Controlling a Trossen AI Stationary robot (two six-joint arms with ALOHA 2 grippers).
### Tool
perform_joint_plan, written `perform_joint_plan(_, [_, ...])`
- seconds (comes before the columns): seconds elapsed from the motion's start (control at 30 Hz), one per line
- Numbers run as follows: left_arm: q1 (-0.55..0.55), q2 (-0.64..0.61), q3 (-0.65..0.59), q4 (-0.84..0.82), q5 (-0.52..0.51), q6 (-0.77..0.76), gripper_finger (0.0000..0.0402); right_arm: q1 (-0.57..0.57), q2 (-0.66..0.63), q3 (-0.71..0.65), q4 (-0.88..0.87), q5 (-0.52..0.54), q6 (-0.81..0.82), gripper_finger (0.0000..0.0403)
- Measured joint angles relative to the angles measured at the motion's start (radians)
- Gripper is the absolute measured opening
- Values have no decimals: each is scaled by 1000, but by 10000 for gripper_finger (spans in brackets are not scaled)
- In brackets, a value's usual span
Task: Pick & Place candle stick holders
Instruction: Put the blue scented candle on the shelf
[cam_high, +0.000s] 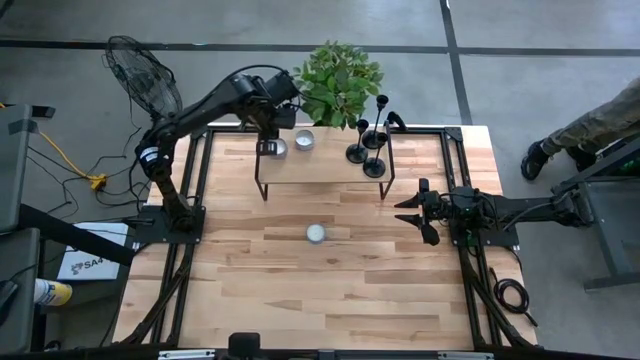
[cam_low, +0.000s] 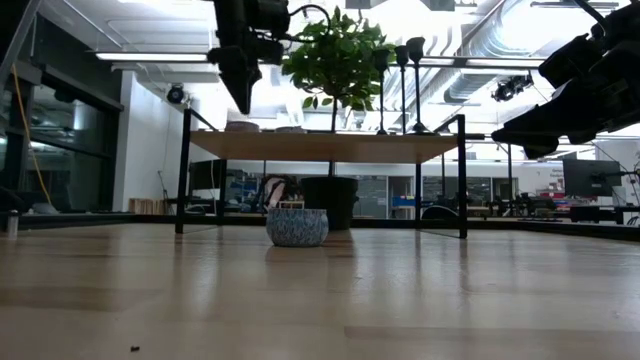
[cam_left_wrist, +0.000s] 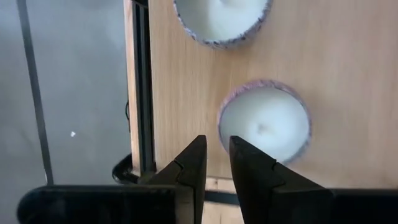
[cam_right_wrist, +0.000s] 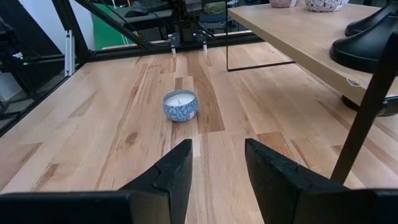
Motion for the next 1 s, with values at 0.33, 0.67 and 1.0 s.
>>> perform_joint_plan(0.33, [0, -1, 105, -178, 80, -66, 67, 0, 0, 0, 0, 0, -1, 142])
perform_joint_plan(0.67, [-7, -57, 111, -224, 197, -112, 67, 0, 0, 0, 0, 0, 1, 142])
perform_joint_plan(1.0, [-91, -111, 111, -224, 217, -239, 67, 0, 0, 0, 0, 0, 0, 142])
